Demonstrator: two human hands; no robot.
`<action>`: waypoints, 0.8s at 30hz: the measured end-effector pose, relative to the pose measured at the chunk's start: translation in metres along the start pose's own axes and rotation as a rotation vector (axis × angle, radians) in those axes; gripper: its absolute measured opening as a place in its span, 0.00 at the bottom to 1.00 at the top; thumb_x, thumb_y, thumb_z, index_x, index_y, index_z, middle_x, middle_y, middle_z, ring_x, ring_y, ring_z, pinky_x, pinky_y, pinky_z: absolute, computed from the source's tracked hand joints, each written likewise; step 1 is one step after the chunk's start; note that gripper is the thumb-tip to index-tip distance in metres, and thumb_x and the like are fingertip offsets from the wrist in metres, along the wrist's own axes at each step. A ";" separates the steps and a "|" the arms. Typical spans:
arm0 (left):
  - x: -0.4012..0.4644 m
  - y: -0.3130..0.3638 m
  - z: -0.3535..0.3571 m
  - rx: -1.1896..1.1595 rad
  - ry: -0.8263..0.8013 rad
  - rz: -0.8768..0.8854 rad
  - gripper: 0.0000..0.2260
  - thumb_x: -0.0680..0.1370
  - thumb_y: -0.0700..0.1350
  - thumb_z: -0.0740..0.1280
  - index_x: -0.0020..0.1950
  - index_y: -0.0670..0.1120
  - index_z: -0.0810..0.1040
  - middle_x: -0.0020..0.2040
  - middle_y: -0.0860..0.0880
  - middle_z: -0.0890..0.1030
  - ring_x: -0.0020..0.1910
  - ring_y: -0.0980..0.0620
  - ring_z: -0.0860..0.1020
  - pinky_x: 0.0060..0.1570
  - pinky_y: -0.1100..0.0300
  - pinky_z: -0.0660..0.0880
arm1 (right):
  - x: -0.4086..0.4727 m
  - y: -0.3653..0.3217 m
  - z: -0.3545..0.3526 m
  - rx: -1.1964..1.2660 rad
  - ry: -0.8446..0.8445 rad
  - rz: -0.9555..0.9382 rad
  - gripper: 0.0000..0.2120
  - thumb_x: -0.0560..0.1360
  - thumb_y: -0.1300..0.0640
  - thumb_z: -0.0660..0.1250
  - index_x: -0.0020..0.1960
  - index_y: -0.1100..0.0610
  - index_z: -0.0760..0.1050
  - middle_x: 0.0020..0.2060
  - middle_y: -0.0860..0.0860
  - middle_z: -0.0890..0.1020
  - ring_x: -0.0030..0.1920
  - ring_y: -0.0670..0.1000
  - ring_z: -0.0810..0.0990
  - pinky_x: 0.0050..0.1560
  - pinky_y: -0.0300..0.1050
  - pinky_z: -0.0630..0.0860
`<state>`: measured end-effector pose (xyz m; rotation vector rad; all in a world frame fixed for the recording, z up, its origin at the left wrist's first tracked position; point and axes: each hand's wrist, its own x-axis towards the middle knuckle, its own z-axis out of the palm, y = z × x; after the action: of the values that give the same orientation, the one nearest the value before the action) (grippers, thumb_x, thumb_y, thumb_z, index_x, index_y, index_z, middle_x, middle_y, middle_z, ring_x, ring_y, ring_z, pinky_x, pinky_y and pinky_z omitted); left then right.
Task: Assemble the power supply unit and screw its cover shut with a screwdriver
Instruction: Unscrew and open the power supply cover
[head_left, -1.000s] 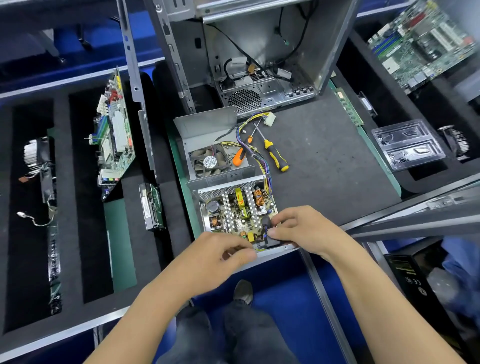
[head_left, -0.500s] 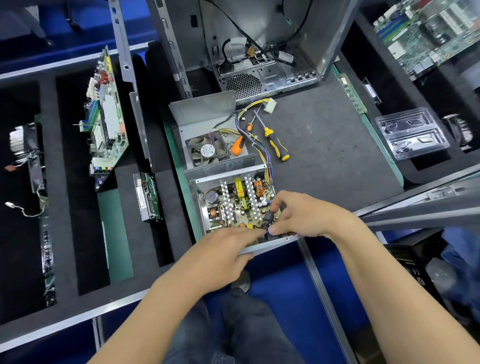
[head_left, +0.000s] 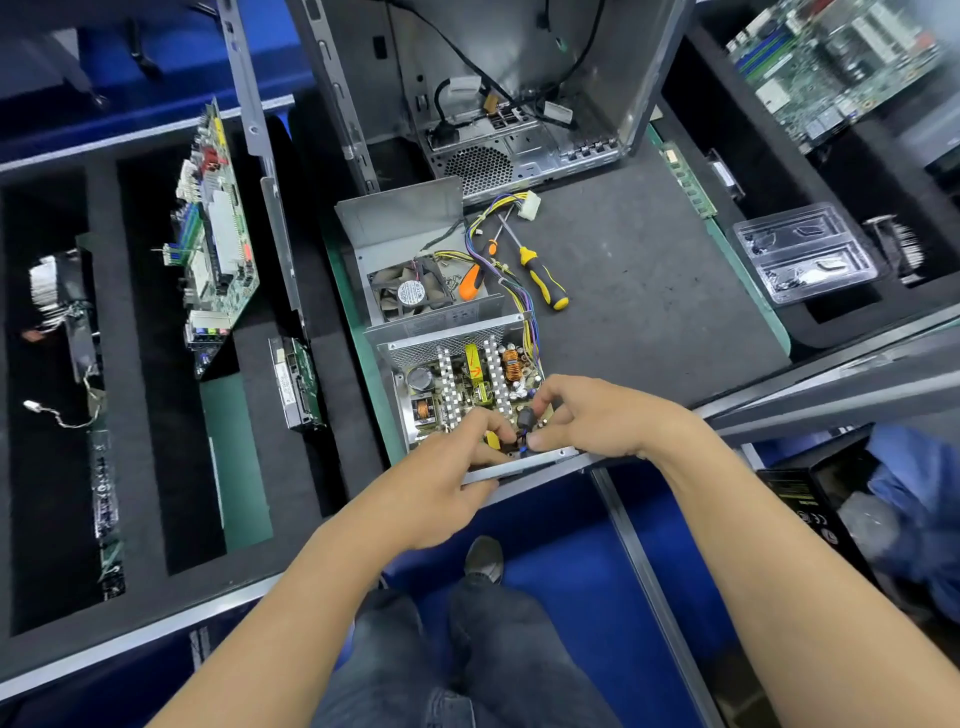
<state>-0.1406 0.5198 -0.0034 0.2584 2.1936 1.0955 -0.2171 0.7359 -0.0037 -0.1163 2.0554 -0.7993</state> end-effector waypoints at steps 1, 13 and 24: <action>-0.001 0.000 0.000 -0.005 0.003 -0.006 0.23 0.81 0.39 0.64 0.52 0.69 0.61 0.48 0.71 0.77 0.51 0.70 0.74 0.46 0.74 0.68 | -0.001 0.002 0.001 0.038 0.010 -0.017 0.12 0.74 0.46 0.74 0.53 0.46 0.73 0.42 0.44 0.84 0.40 0.44 0.78 0.46 0.46 0.75; -0.013 -0.005 -0.012 -0.026 0.001 -0.008 0.25 0.73 0.62 0.72 0.69 0.61 0.70 0.64 0.64 0.78 0.63 0.69 0.73 0.68 0.63 0.69 | -0.015 0.035 0.024 0.388 0.256 -0.120 0.10 0.79 0.45 0.64 0.46 0.44 0.83 0.42 0.45 0.86 0.39 0.41 0.81 0.42 0.38 0.74; -0.014 -0.018 -0.006 0.109 -0.026 -0.081 0.28 0.72 0.70 0.67 0.70 0.63 0.71 0.63 0.65 0.77 0.63 0.63 0.73 0.65 0.61 0.71 | -0.001 0.008 0.006 0.180 0.064 -0.030 0.17 0.64 0.41 0.79 0.48 0.47 0.80 0.38 0.44 0.86 0.44 0.49 0.84 0.53 0.50 0.78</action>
<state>-0.1315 0.4983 -0.0080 0.2279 2.2232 0.9252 -0.2099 0.7397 -0.0098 -0.0214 2.0344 -1.0144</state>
